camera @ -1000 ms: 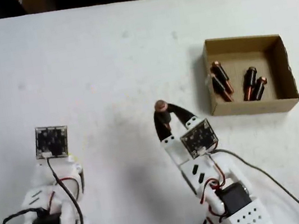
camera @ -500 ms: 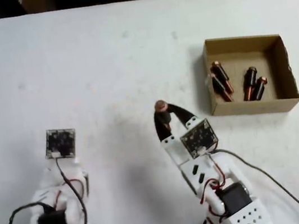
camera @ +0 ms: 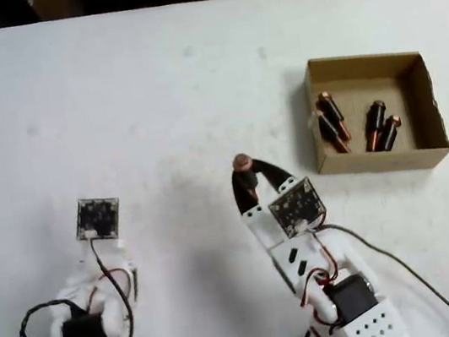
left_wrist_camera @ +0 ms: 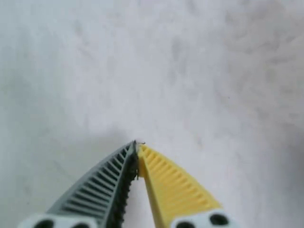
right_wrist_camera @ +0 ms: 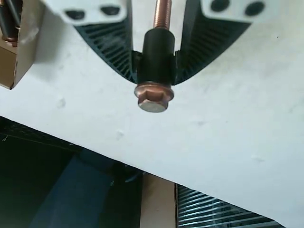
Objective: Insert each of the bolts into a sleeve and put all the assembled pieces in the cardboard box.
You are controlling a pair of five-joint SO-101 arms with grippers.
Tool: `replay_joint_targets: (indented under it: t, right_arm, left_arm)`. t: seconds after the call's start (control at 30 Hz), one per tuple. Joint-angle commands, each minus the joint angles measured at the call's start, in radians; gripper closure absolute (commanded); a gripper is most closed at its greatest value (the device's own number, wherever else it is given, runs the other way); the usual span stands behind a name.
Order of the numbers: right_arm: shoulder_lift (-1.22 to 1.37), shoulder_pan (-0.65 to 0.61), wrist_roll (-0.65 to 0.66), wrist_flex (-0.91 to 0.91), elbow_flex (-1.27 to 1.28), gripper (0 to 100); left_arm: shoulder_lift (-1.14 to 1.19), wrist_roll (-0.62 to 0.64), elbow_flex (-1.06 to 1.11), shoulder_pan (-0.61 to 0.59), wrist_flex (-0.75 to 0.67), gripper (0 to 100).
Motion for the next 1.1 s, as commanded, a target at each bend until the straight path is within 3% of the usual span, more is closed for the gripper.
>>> replay_joint_targets:
  t: [0.0,0.2,0.33,0.8,1.07]
  right_arm:
    - [-0.010,0.015,0.011,0.001,0.009,98.1]
    - [-0.004,0.145,0.011,0.012,-0.011,98.1]
    - [-0.004,0.228,0.011,0.140,-0.095,98.1]
    - [0.013,0.352,0.011,0.355,-0.350,98.1]
    - [0.406,0.446,0.011,0.351,-0.614,98.1]
  left_arm:
    - [-0.005,-0.008,-0.002,-0.002,0.015,98]
    - [-0.004,0.006,-0.002,0.074,0.015,98]
    - [-0.004,0.064,-0.002,0.145,0.014,98]
    - [-0.004,0.083,-0.002,0.116,0.014,98]
    - [-0.005,0.081,-0.002,0.116,0.017,98]
